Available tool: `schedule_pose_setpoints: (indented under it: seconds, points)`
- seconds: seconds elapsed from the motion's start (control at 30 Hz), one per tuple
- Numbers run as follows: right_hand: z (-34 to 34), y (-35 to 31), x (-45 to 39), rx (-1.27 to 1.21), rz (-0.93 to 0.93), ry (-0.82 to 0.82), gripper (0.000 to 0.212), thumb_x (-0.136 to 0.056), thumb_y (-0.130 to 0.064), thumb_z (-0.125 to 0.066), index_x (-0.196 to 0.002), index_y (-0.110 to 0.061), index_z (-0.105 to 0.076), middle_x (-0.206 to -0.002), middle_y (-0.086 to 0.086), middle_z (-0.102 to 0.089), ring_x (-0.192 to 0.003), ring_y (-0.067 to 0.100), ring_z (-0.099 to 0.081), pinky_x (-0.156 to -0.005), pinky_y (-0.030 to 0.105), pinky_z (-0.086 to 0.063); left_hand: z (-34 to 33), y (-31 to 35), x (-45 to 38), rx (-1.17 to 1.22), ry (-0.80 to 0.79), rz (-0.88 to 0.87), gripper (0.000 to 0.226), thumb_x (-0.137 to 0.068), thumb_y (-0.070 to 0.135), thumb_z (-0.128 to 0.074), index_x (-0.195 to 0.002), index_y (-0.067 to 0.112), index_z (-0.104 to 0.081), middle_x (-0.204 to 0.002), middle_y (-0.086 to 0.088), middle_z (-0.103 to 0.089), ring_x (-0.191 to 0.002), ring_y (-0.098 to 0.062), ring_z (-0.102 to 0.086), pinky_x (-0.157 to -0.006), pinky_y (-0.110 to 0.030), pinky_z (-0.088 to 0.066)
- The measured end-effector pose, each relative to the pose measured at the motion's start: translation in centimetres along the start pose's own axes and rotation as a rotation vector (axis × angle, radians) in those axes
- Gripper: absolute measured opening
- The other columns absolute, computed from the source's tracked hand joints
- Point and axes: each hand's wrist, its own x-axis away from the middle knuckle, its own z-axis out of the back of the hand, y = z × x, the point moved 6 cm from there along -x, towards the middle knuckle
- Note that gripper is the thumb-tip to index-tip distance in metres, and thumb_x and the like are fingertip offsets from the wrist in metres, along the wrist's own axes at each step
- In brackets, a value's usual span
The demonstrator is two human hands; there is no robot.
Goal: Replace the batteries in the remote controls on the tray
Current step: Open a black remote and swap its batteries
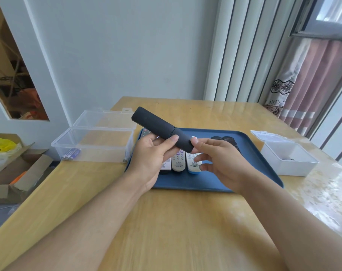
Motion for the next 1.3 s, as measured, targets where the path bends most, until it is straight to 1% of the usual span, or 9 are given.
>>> schedule_pose_setpoints:
  seconds: [0.1,0.17,0.23,0.37,0.67,0.77,0.93,1.07,1.3]
  points:
    - [-0.3,0.0,0.1,-0.095,-0.019,-0.059,0.015,-0.092,-0.030,-0.069,-0.086,-0.016,-0.069,-0.080,-0.003,-0.064,-0.079,0.012,-0.066,-0.069,0.027,-0.052,0.7,0.7,-0.1,-0.040,0.103,-0.099,0.061,-0.083,-0.010,-0.075,-0.135,0.011,-0.051,-0.109,-0.011,-0.074,-0.101,-0.024,-0.074,-0.081,-0.031,-0.061]
    - [-0.6,-0.1,0.2,-0.116,-0.019,-0.076,0.017,-0.093,-0.028,-0.068,-0.082,-0.015,-0.066,-0.079,-0.001,-0.063,-0.080,0.013,-0.069,-0.068,0.025,-0.054,1.3,0.8,-0.3,-0.026,0.151,-0.126,0.106,-0.078,-0.014,-0.077,-0.156,0.032,-0.023,-0.114,-0.008,-0.073,-0.093,-0.017,-0.075,-0.076,-0.028,-0.060]
    - [-0.8,-0.1,0.2,-0.136,-0.025,-0.077,0.018,-0.093,-0.028,-0.068,-0.081,-0.014,-0.065,-0.078,0.000,-0.063,-0.080,0.014,-0.069,-0.067,0.024,-0.055,1.6,0.6,-0.5,-0.012,0.161,-0.125,0.124,-0.076,-0.015,-0.079,-0.158,0.044,-0.006,-0.118,-0.010,-0.071,-0.090,-0.015,-0.075,-0.076,-0.029,-0.060]
    - [-0.7,0.2,0.1,-0.156,-0.029,-0.049,0.018,-0.090,-0.028,-0.070,-0.083,-0.012,-0.064,-0.075,0.000,-0.064,-0.076,0.011,-0.070,-0.065,0.020,-0.055,1.5,0.8,-0.4,-0.020,0.160,-0.136,0.104,-0.073,-0.016,-0.080,-0.149,0.038,-0.032,-0.116,-0.017,-0.071,-0.088,-0.019,-0.074,-0.075,-0.033,-0.061]
    - [-1.4,-0.1,0.5,-0.342,0.020,-0.026,0.009,-0.088,-0.008,-0.073,-0.094,-0.002,-0.070,-0.091,0.012,-0.072,-0.085,0.022,-0.070,-0.082,0.027,-0.059,0.9,0.5,0.1,-0.064,0.116,-0.145,0.087,-0.082,-0.008,-0.078,-0.146,0.034,-0.036,-0.107,-0.008,-0.076,-0.095,-0.021,-0.074,-0.082,-0.034,-0.061]
    - [0.4,-0.9,0.4,-0.352,0.121,0.182,0.015,-0.084,-0.007,-0.078,-0.099,-0.007,-0.075,-0.096,0.010,-0.078,-0.087,0.021,-0.072,-0.088,0.030,-0.056,0.6,0.5,-0.2,-0.156,0.077,-0.141,0.064,-0.093,0.007,-0.071,-0.146,0.029,-0.044,-0.117,-0.008,-0.074,-0.104,-0.019,-0.074,-0.095,-0.037,-0.058]
    - [6.3,-4.8,2.0,0.241,0.440,0.668,0.017,-0.084,-0.023,-0.078,-0.099,-0.030,-0.078,-0.076,-0.017,-0.075,-0.072,-0.001,-0.067,-0.068,0.011,-0.048,0.2,0.5,-0.3,-0.804,-0.079,-0.323,0.047,-0.097,0.029,-0.067,-0.142,0.033,-0.055,-0.143,0.017,-0.057,-0.132,0.003,-0.050,-0.113,-0.029,-0.042]
    - [5.5,-4.6,1.5,0.650,0.461,0.604,0.025,-0.086,-0.017,-0.072,-0.107,-0.028,-0.078,-0.084,-0.018,-0.074,-0.083,0.002,-0.067,-0.079,0.015,-0.051,-0.9,-1.8,0.3,-1.362,-0.346,-0.299,0.052,-0.101,0.052,-0.050,-0.150,0.040,-0.044,-0.159,0.021,-0.035,-0.151,0.003,-0.017,-0.124,-0.023,-0.013]
    - [2.9,-2.4,-0.2,1.144,0.408,0.474,0.015,-0.082,-0.005,-0.055,-0.078,-0.009,-0.069,-0.066,0.009,-0.064,-0.068,0.032,-0.056,-0.053,0.035,-0.047,-1.3,-2.8,0.2,-1.551,-0.481,-0.247,0.049,-0.105,0.053,-0.034,-0.154,0.044,-0.033,-0.165,0.017,-0.024,-0.156,-0.004,-0.004,-0.127,-0.035,0.001]
